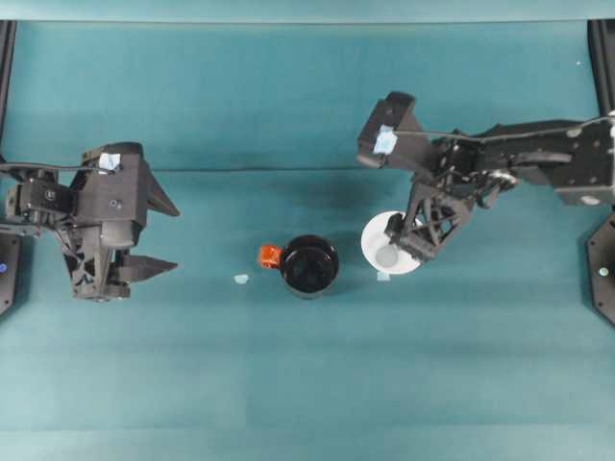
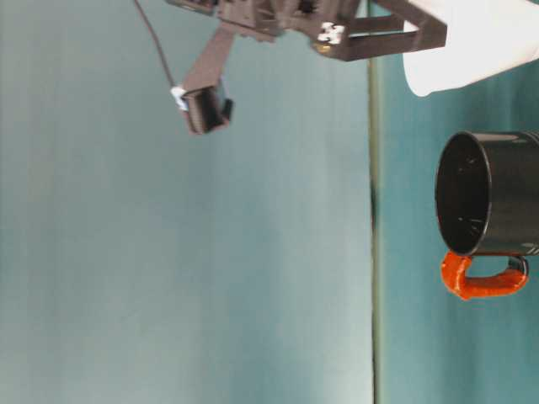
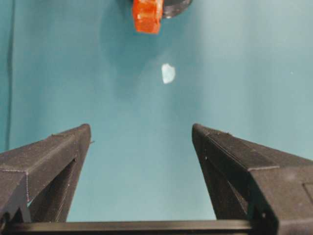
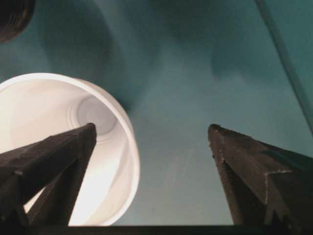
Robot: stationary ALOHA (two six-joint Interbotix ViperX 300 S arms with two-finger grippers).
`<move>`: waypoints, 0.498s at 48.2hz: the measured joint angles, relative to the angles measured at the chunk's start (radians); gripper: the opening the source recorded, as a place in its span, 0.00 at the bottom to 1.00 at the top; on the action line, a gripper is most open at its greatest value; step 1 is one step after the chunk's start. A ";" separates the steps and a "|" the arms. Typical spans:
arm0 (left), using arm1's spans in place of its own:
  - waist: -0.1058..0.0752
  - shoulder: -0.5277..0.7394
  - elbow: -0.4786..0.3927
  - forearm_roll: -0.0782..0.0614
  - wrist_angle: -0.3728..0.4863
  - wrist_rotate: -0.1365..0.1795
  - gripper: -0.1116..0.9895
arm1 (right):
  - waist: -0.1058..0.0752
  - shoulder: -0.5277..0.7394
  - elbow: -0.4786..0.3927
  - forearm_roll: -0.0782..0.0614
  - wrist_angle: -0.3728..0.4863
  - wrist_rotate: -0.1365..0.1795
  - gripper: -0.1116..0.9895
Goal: Put the paper cup into the moved red handle cup holder.
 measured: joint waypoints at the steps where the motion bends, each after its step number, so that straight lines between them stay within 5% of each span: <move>1: 0.000 0.000 0.000 -0.002 -0.002 0.000 0.94 | 0.002 0.003 0.000 0.000 0.000 0.000 0.84; 17: 0.000 0.000 0.000 0.000 0.000 0.000 0.94 | 0.005 0.026 0.000 -0.002 -0.003 -0.002 0.82; 24: 0.002 0.000 0.002 -0.002 0.000 -0.003 0.94 | 0.005 0.028 0.000 0.002 -0.011 -0.002 0.69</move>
